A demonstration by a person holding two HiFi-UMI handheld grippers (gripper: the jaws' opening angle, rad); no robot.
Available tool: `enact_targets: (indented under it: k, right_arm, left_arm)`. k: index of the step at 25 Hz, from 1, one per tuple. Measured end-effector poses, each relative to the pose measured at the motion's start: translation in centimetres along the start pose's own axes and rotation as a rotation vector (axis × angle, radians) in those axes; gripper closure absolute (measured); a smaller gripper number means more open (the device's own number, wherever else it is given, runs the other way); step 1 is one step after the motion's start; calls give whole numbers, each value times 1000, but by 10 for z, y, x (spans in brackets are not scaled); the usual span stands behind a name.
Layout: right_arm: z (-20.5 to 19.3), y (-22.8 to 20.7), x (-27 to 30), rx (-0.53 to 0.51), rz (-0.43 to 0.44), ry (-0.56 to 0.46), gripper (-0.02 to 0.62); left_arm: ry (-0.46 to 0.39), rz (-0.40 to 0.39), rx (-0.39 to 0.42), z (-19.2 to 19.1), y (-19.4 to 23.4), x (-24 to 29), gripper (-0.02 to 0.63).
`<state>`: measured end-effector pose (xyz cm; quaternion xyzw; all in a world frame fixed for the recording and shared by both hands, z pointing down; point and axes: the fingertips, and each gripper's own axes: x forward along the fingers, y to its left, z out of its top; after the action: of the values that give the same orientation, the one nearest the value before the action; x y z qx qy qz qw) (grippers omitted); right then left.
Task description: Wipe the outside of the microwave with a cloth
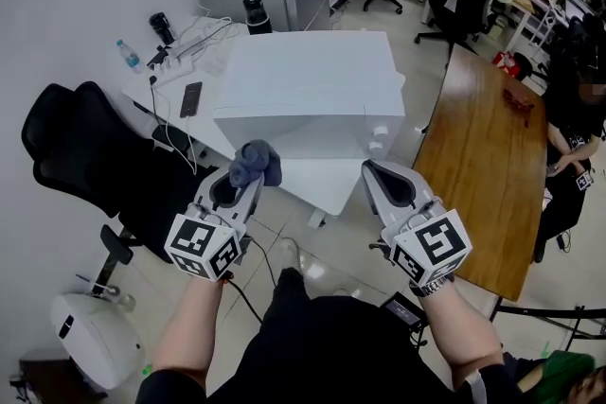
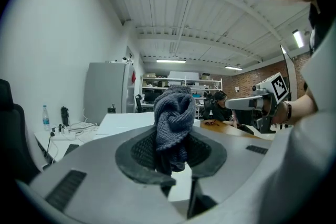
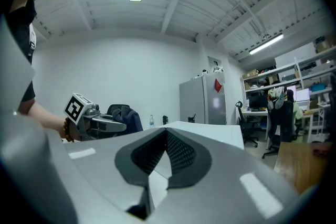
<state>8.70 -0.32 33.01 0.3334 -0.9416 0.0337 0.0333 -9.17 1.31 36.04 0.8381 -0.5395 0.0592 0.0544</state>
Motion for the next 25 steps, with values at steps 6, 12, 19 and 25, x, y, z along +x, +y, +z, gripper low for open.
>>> enact_targets:
  k: [6,12,19,25]
  right_arm:
    - [-5,10,-27,-1,2,-3,595]
    - [-9,26,-40,-8,9,-5,595]
    - [-12,43,-46,-10,16,-2,595]
    - [-16,52,-50,-12,21,9,595]
  left_arm:
    - [5,-62,-1,-2,-52,-6,505]
    - [-9,-114,7,2,-87,-17,505]
    - [-19,-139,20,9,-107,-28,505]
    - [-11,-141,29,5,-114,-34,505]
